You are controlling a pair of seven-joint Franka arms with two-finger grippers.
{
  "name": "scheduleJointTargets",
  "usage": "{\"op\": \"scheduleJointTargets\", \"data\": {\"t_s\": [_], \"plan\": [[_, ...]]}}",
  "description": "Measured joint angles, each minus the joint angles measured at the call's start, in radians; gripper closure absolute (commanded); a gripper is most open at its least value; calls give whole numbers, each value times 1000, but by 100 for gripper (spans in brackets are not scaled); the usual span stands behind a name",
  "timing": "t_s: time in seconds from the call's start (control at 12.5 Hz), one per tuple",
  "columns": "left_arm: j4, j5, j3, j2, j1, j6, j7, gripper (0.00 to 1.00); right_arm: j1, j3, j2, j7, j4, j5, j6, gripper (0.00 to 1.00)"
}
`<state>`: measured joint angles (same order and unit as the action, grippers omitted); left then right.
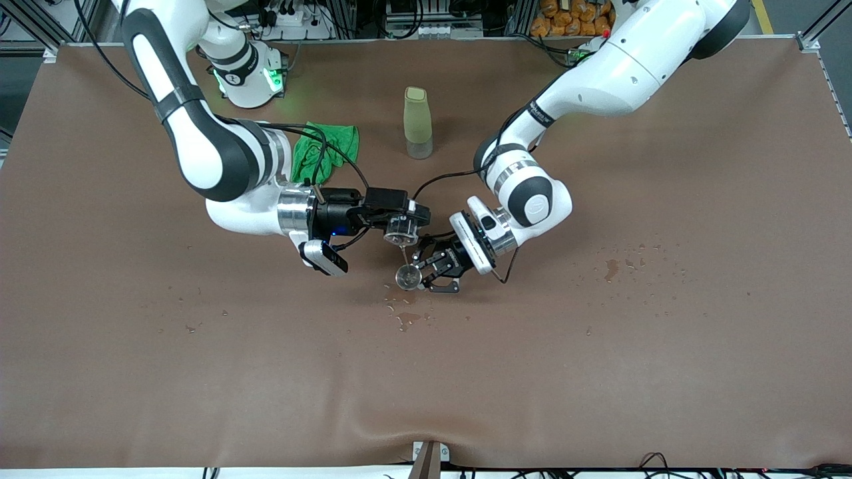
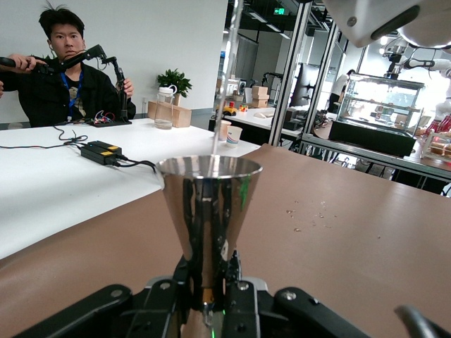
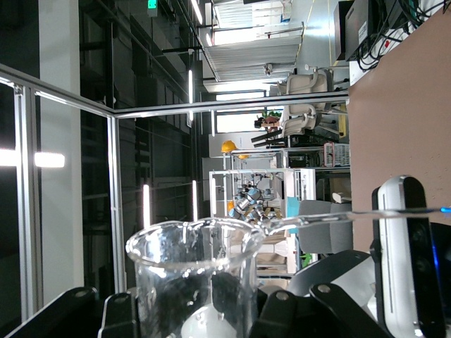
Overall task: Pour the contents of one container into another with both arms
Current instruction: 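Tilt the jigger with the left gripper, pouring into the held beaker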
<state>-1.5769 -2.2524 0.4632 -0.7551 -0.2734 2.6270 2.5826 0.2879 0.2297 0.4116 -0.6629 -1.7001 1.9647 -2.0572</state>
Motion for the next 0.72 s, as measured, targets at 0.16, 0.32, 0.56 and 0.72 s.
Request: {"op": "scheduleJointTargets", "data": {"t_s": [0.16,0.32,0.56,0.72], "plan": [[0,0,0,0,0,0,0,100,0,0,1,15,0,14,6,100],[0,0,0,0,0,0,0,100,0,0,5,27,0,18,6,100],[1,0,0,0,0,0,2,100,0,0,10,63,0,20,7,100],[2,0,-1,0,2,0,17,100,0,0,10,87,0,20,8,100]]}}
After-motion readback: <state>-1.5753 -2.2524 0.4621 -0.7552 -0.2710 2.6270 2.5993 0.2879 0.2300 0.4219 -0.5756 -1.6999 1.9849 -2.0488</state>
